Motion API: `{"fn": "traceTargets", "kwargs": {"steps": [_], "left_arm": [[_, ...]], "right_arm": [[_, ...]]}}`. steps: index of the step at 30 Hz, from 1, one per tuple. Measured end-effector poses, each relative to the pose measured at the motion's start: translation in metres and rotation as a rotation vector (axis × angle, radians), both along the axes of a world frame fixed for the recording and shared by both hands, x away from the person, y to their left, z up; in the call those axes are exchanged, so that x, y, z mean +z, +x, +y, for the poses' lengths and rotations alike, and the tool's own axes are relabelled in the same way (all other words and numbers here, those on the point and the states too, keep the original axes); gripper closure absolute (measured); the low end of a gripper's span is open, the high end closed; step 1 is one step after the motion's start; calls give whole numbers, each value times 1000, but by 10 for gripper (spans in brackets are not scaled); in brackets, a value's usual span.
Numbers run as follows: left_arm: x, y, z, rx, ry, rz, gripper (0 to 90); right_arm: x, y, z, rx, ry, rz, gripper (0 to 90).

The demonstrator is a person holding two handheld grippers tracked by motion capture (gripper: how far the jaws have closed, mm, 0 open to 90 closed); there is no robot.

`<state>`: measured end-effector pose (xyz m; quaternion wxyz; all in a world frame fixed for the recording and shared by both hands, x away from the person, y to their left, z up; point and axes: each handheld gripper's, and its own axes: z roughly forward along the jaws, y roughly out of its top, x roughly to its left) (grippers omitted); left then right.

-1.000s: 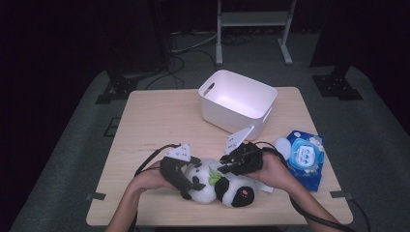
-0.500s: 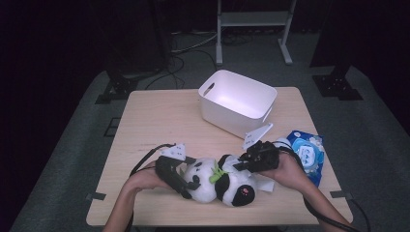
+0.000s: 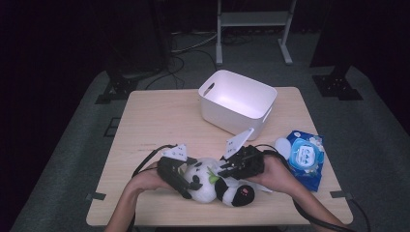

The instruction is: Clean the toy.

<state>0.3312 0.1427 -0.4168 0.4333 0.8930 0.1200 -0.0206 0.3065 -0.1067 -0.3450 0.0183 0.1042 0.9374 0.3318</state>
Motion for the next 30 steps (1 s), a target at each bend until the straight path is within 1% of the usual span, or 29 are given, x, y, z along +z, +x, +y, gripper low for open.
{"fn": "traceTargets", "kwargs": {"steps": [6,9,11,12,16,19,21,23,25,28,30], "left_arm": [[0,0,-1,4,-2,0,60],[0,0,-1,3,1,-2,60],[0,0,-1,0,4,-7,60],[0,0,-1,-1,3,-7,59],[1,0,2,-1,-10,-6,60],[2,1,6,-6,-8,-6,60],[2,1,8,3,-11,-2,60],[1,2,11,4,0,2,60],[-1,2,14,6,14,8,60],[-9,5,15,7,32,34,60],[-15,7,14,-2,24,57,61]], "right_arm": [[-1,6,22,33,-7,4,797],[-1,7,32,52,-23,-3,797],[-3,7,37,60,-42,-10,797],[-4,8,37,62,-45,-5,797],[-6,9,30,48,-39,4,797],[-8,10,22,32,-27,16,797],[-9,9,16,21,-16,24,797],[-9,10,12,16,-7,27,797],[-10,10,8,7,-11,33,797],[-9,10,3,-1,-12,34,797],[-9,11,4,-5,-16,30,797]]}}
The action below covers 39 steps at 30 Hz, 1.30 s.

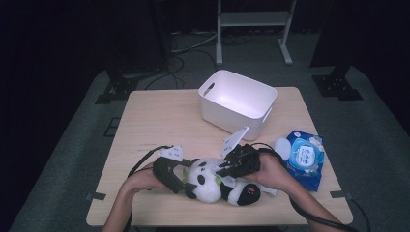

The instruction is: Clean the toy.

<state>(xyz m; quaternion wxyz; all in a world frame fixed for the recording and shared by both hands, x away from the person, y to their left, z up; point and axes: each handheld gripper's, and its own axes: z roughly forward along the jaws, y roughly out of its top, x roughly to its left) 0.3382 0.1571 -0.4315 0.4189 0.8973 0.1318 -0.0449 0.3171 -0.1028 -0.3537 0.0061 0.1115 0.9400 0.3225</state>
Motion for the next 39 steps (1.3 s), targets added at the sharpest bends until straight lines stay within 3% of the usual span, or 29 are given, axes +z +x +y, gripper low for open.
{"fn": "traceTargets", "kwargs": {"steps": [5,14,19,24,27,30,39], "left_arm": [[-3,1,0,-3,-28,17,67],[-2,1,-2,-9,-28,8,79],[-2,1,-1,0,-32,14,78],[-2,1,-1,-6,-33,14,78],[-1,1,-1,-5,-32,15,78],[0,1,-1,-6,-40,19,77],[8,-1,-3,-10,-66,2,69]], "right_arm": [[4,-3,14,29,-16,-31,797],[5,-4,47,90,-22,-29,797],[3,9,61,94,-50,-43,796],[7,27,48,25,-31,-44,796],[5,33,38,4,-32,-21,796],[1,31,31,-9,-9,12,797],[-2,5,30,44,1,11,797]]}}
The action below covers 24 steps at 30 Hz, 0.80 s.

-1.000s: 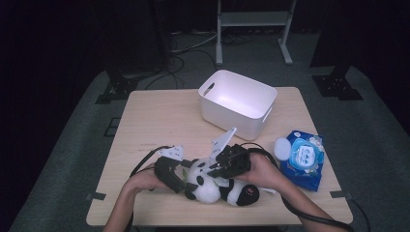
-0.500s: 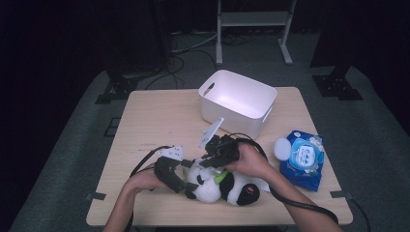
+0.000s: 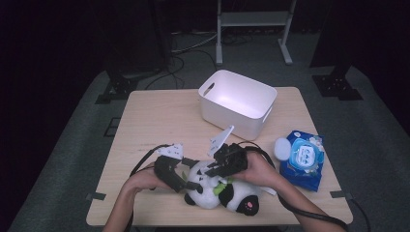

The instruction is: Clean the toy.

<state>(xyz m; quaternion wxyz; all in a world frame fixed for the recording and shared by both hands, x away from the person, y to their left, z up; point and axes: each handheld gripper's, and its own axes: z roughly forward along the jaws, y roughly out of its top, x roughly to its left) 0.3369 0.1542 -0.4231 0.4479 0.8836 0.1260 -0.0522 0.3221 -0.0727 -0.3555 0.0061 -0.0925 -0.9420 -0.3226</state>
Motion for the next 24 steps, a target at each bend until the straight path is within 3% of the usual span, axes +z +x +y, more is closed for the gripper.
{"fn": "traceTargets", "kwargs": {"steps": [5,13,19,24], "left_arm": [[-3,-1,0,-25,-10,15,69],[-3,-1,1,-31,-18,15,113],[-3,-2,0,-32,-9,6,116],[-3,-3,1,-35,0,-1,117]], "right_arm": [[0,-10,5,32,-24,-7,797],[5,-5,22,44,-44,-30,797],[0,4,38,16,-77,-51,797],[1,13,24,-35,-78,-67,797]]}}
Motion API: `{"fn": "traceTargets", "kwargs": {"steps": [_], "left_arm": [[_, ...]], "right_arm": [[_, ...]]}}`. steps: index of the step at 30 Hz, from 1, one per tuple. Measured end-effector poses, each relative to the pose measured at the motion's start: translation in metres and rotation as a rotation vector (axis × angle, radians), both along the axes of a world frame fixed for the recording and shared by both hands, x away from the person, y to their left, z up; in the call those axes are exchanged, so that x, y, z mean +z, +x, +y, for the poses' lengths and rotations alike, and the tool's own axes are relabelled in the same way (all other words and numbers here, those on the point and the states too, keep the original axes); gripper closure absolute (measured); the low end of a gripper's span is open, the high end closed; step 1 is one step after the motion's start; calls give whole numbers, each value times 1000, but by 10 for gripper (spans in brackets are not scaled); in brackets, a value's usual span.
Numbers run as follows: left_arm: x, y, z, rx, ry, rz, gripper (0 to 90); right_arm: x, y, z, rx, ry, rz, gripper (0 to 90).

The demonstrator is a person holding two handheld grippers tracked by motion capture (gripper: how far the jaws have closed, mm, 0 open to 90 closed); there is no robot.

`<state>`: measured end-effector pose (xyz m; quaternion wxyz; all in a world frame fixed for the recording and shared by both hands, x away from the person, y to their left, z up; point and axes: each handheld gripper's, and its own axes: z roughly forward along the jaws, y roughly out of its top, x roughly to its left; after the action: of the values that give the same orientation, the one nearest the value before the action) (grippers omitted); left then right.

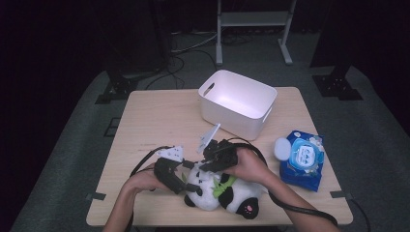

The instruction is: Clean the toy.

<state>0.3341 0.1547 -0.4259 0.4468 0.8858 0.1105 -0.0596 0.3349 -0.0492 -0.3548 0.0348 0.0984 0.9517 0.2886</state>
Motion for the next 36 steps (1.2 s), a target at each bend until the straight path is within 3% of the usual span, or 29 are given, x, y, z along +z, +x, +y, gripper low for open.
{"fn": "traceTargets", "kwargs": {"steps": [5,10,15,18,25,31,36], "left_arm": [[0,1,0,3,0,1,116],[-1,1,1,8,0,1,115],[-3,2,7,21,48,15,115],[-11,4,9,24,55,45,116],[-12,4,6,9,44,55,117],[-11,4,4,6,54,49,116],[-11,4,5,6,51,48,116]], "right_arm": [[-2,2,-23,-48,10,18,797],[-4,-5,-37,-66,-25,12,796],[-5,-7,-46,-84,-39,0,796],[-6,-3,-49,-92,-32,7,796],[-1,6,-35,-76,-7,17,796],[-1,16,-6,-48,-33,34,796],[-6,26,13,-30,-26,58,795]]}}
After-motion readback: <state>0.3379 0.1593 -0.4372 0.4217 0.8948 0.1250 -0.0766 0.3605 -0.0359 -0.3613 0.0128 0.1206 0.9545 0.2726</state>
